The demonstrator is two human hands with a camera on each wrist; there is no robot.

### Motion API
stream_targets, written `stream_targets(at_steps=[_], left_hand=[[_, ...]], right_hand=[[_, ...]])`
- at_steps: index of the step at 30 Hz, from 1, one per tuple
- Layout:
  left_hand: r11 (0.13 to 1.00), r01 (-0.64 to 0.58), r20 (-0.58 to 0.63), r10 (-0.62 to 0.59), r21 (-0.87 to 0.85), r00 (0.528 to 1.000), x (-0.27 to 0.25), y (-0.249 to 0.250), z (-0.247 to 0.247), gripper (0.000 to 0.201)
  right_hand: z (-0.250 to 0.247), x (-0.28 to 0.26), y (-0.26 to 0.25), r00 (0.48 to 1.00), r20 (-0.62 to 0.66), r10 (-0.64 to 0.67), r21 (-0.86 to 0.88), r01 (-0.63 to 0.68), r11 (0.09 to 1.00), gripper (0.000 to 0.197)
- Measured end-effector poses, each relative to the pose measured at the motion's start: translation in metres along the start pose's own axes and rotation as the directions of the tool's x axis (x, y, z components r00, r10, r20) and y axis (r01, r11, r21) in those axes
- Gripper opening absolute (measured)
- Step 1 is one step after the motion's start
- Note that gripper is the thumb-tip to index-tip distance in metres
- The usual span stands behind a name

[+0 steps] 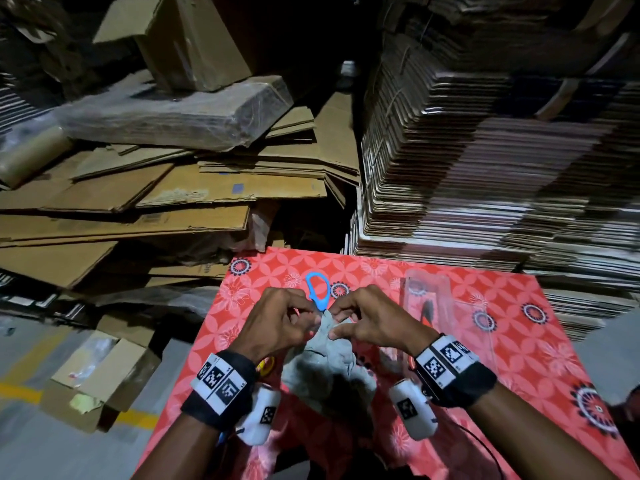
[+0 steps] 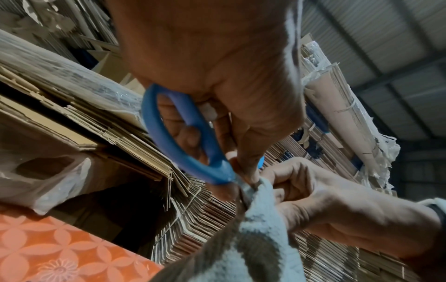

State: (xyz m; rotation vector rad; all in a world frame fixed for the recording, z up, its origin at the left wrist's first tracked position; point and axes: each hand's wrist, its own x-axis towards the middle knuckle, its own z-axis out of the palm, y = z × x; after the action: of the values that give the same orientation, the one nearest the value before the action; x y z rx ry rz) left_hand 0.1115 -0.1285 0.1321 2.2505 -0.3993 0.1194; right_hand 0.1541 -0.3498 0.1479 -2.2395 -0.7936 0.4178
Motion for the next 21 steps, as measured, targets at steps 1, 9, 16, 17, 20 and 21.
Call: stream_targets(at_steps=[1,9,16,17,20,21], left_hand=[[1.000,0.003,-0.004,-0.003,-0.003,1.000,0.000,-0.001,0.000,0.010],[0.999,0.042,-0.045,-0.043,-0.024,0.998,-0.001,-0.008,-0.003,0.016],[0.999,0.026,-0.053,-0.029,-0.047,0.998,0.002,-0.003,-0.015,0.027],[0.999,0.020,-0.056,-0.022,-0.046,0.998,0.002,-0.001,-0.016,0.033],[0.996,0.043,-0.078,-0.049,-0.074,0.996,0.001,-0.001,-0.022,0.046],[0.993,0.059,-0.102,-0.069,-0.103,0.992,-0.001,-0.005,-0.026,0.046]], right_hand=[[-0.001,-0.001,-0.001,1.000,-0.005,0.006,0.019,-0.006,1.000,0.017],[-0.007,-0.007,0.009,0.999,-0.018,0.038,0.062,-0.037,0.997,0.019],[-0.010,-0.009,0.020,0.996,-0.080,0.038,0.089,-0.031,0.996,0.022],[-0.011,-0.009,0.020,0.995,-0.091,0.039,0.092,-0.030,0.995,0.021],[-0.016,-0.011,0.029,0.995,-0.096,0.026,0.059,-0.021,0.998,0.015],[-0.018,-0.013,0.035,0.995,-0.095,0.028,0.031,-0.025,0.999,0.013]])
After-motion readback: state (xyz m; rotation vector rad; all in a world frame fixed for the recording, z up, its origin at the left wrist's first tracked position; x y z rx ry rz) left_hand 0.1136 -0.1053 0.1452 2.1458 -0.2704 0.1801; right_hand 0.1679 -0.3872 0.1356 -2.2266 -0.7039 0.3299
